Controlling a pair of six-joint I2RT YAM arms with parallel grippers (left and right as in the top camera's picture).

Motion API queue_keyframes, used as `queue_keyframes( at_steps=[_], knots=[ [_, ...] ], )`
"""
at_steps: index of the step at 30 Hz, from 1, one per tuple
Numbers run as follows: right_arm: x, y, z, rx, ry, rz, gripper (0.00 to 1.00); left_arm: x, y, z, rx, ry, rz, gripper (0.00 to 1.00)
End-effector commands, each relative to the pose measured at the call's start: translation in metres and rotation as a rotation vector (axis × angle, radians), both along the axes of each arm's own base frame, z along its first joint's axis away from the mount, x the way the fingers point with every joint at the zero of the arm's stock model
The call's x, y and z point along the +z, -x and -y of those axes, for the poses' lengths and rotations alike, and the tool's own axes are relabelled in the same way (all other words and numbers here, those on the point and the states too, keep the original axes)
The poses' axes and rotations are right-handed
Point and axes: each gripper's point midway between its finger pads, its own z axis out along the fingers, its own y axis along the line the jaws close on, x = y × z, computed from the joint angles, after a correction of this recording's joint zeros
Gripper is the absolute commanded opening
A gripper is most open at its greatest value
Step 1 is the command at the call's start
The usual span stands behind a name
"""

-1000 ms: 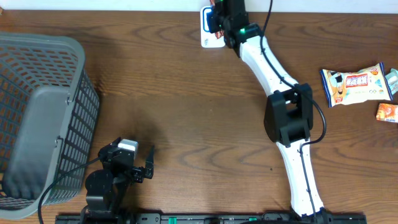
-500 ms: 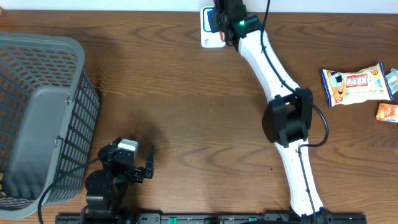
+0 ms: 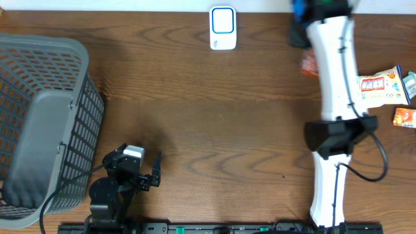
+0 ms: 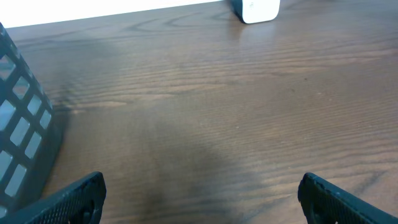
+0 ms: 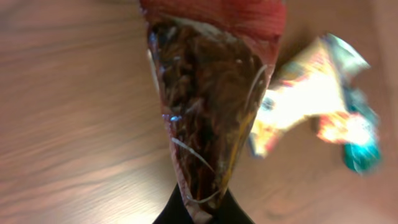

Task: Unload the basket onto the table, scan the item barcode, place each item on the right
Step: 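Move the chocolate bar to the right edge and release it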

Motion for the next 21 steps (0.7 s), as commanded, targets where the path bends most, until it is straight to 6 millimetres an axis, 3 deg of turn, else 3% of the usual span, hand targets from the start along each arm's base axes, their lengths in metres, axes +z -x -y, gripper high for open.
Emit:
queue_keyframes(
  at_steps=[1, 8, 13, 16, 21],
  knots=[
    [-0.008, 0.009, 0.059, -0.221, 0.04, 0.0, 0.01, -0.009, 0.002, 0.0, -0.005, -0.016, -0.024, 0.98],
    [-0.064, 0.048, 0.13, -0.414, 0.003, -0.204, 0.01, -0.009, 0.002, 0.0, -0.005, -0.016, -0.024, 0.98],
    [-0.105, 0.089, 0.162, -0.516, 0.005, -0.381, 0.01, -0.009, 0.002, 0.0, -0.005, -0.016, -0.024, 0.99],
    [-0.117, 0.11, 0.178, -0.571, 0.024, -0.446, 0.01, -0.009, 0.002, 0.0, -0.005, -0.016, -0.024, 0.98],
    [-0.128, 0.142, 0.222, -0.768, 0.155, -0.447, 0.01, -0.009, 0.002, 0.0, -0.005, -0.016, -0.024, 0.98]
  ],
)
